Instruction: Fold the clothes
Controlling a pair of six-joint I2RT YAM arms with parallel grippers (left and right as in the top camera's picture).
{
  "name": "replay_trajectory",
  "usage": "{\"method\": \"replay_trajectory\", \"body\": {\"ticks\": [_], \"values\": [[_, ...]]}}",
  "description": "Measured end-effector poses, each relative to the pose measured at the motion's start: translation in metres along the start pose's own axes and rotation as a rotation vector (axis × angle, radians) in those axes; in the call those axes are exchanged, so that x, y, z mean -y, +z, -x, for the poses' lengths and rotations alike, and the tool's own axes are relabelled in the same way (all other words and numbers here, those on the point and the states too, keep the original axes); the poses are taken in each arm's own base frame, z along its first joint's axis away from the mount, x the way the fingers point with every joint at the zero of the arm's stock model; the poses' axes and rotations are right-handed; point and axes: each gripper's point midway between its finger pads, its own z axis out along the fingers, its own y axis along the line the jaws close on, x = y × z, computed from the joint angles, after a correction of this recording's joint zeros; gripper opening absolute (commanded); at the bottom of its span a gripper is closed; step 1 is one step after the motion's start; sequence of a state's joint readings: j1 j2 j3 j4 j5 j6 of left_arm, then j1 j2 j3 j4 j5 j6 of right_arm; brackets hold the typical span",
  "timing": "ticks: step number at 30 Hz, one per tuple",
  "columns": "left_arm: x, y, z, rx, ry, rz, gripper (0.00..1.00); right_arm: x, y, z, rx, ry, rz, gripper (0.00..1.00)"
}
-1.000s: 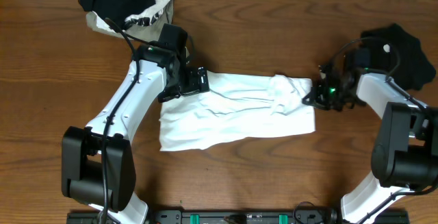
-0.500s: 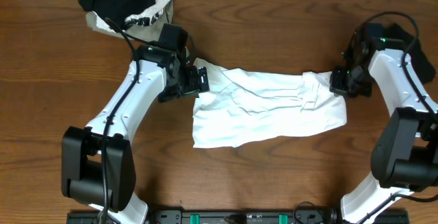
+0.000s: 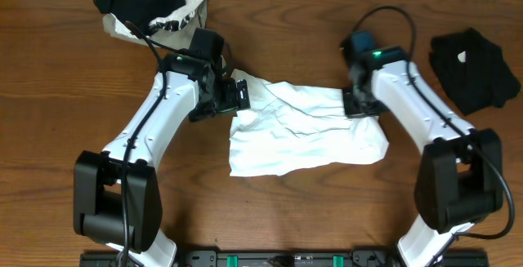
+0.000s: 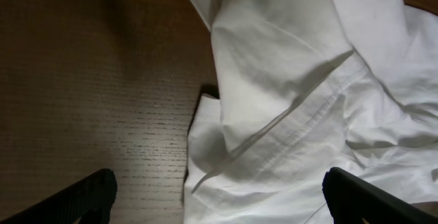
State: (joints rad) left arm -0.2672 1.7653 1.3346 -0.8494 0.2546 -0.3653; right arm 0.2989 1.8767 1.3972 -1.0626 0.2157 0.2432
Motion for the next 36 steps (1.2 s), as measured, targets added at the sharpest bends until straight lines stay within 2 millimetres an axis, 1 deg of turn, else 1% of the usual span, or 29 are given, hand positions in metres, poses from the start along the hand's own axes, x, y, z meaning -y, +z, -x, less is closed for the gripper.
{"method": "replay_trajectory", "body": {"ticks": [6,10,12,18,21,27,28,29,30,32,33,36], "values": [[0.0,0.0,0.0,0.0,0.0,0.0,0.98,-0.034,-0.007,-0.004,0.026,-0.066,0.016,0.02],[0.0,0.0,0.0,0.0,0.0,0.0,0.98,-0.049,-0.01,-0.005,0.043,-0.074,0.028,0.05],[0.0,0.0,0.0,0.0,0.0,0.0,0.98,-0.053,-0.011,-0.006,0.047,-0.071,0.031,0.07],[0.0,0.0,0.0,0.0,0.0,0.0,0.98,-0.057,-0.012,-0.007,0.044,-0.048,0.042,0.03],[0.0,0.0,0.0,0.0,0.0,0.0,0.98,-0.063,-0.012,-0.007,0.04,-0.034,0.08,0.02],[0.0,0.0,0.0,0.0,0.0,0.0,0.98,-0.096,-0.018,-0.002,0.044,-0.025,0.257,0.05],[0.0,0.0,0.0,0.0,0.0,0.0,0.98,-0.1,-0.019,-0.003,0.04,-0.026,0.279,0.07],[0.0,0.0,0.0,0.0,0.0,0.0,0.98,-0.104,-0.02,-0.004,0.036,-0.028,0.295,0.12],[0.0,0.0,0.0,0.0,0.0,0.0,0.98,-0.107,-0.021,-0.005,0.031,-0.029,0.311,0.19],[0.0,0.0,0.0,0.0,0.0,0.0,0.98,-0.113,-0.023,-0.007,0.027,-0.033,0.333,0.38],[0.0,0.0,0.0,0.0,0.0,0.0,0.98,-0.116,-0.024,-0.007,0.028,-0.04,0.343,0.41],[0.0,0.0,0.0,0.0,0.0,0.0,0.98,-0.127,-0.027,-0.01,0.035,-0.079,0.36,0.6]]}}
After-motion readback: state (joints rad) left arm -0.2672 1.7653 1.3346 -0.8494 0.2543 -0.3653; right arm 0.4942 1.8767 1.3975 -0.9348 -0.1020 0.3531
